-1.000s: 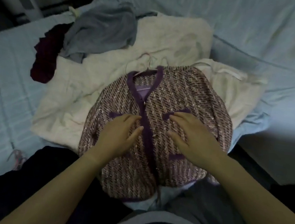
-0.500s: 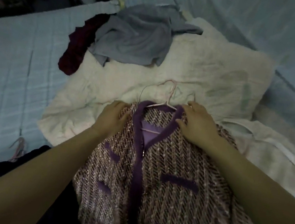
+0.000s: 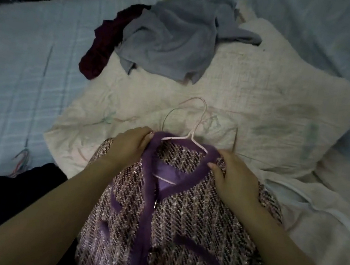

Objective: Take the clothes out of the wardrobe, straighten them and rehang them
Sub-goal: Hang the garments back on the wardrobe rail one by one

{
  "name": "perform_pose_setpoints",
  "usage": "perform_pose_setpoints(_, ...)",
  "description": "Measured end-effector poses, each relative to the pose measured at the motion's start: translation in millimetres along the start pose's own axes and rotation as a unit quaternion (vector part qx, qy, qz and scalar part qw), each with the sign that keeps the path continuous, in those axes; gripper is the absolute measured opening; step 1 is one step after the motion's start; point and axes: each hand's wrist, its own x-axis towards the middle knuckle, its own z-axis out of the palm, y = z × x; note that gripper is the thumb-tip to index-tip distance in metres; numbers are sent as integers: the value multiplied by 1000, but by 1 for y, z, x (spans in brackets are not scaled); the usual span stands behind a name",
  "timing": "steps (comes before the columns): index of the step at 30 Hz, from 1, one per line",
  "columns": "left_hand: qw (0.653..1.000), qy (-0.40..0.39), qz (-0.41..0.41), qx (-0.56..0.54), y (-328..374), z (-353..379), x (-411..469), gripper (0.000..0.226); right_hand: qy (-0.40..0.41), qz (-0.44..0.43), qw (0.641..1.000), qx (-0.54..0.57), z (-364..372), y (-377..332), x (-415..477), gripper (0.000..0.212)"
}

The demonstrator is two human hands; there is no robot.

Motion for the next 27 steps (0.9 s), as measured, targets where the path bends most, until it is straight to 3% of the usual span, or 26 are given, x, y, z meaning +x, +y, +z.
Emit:
perform_pose_setpoints(7,992,107,-6,-69,8,-54,-95,33,55,-101,991,71,-26,-47,-27,41)
perform_pose_setpoints(11,974,196,-28,-107,11,-83,-162,35,89,-186,974,91,-50,-87,-56,41)
perform_pose_setpoints(15,951,278,-19,-135,15,-118,-227,33,138,-276,945,107,-73,-131,-92,42)
perform_pose_setpoints(21,910,394,-7,-126,17,-173,-341,13,220,-362,901,88,-105,-217,-155,42)
perform_pose_setpoints(27,860,501,-19,-101,7,-224,-481,29,283,-456,837,109,-125,-323,-226,36)
